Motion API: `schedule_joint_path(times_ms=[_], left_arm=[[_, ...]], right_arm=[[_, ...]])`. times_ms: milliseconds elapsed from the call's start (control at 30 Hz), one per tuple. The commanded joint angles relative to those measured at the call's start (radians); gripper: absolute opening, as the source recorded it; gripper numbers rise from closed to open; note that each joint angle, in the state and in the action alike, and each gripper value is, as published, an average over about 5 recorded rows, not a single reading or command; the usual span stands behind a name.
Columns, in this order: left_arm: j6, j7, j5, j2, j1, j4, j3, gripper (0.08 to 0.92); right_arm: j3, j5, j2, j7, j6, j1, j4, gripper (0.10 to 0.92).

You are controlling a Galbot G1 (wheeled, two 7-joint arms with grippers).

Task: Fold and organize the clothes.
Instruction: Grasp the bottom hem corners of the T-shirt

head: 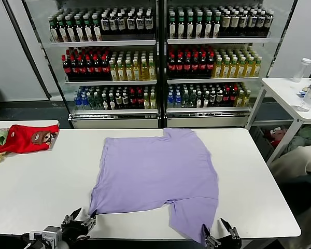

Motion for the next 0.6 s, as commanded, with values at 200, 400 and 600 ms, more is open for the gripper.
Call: schedule_joint_path(times_ms=[200, 400, 600], left_arm=[[-0.006, 0.014, 0.022, -0.004, -0.002, 0.008, 0.029, 0.325], [-0.025, 0.010, 0.023, 0.000, 0.029, -0.036, 0.017, 0.161], [-0.056, -0.009, 0.050, 0.014, 0.125, -0.103, -0.001, 0.086]], right_arm=[[-0.001, 0.067, 0.003, -0.004, -0.032, 0.002, 0.002, 0.248], [0.069, 0.137, -0.026, -0.052, -0.036, -0.007, 0.069, 0.117], [0.219, 0.206, -0.077, -0.106, -0.064, -0.106, 0.179, 0.114]])
